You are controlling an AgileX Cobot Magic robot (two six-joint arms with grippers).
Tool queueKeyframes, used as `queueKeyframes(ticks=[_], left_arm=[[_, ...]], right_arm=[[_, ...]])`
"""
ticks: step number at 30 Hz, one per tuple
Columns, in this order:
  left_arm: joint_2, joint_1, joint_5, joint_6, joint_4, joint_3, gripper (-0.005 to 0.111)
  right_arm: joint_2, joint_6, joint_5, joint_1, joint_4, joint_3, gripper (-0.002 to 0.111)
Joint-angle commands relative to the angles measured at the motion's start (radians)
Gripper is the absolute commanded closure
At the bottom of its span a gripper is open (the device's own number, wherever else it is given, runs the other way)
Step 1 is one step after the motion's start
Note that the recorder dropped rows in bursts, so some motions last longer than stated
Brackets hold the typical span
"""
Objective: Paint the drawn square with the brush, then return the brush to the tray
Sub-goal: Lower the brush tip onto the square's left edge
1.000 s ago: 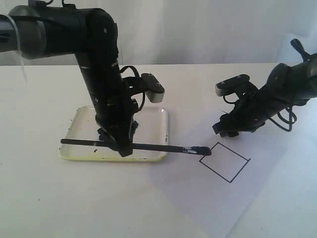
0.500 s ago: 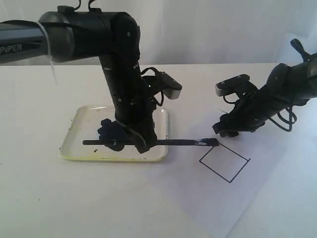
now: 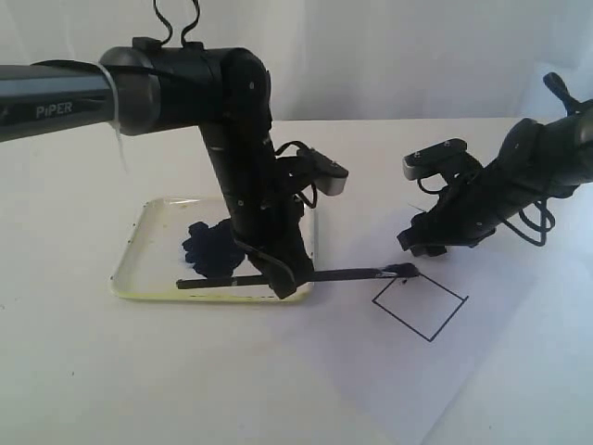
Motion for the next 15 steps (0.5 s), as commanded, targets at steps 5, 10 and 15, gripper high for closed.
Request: queueKeyframes(ticks=[5, 10, 15], left_arm=[[-0.003, -0.003, -0.001, -0.008, -0.046, -0.005, 0.107], [0.015, -0.003, -0.023, -0.008, -0.037, -0.003, 0.107], [0.036, -0.003, -0.019, -0.013, -0.027, -0.003, 0.107]], right_arm=[[0.008, -0.008, -0.003, -0.001, -0.001, 0.0, 0.053], [0.008, -0.008, -0.003, -0.001, -0.001, 0.0, 0.053], [0.008, -0.008, -0.003, -0.001, -0.001, 0.0, 0.053]])
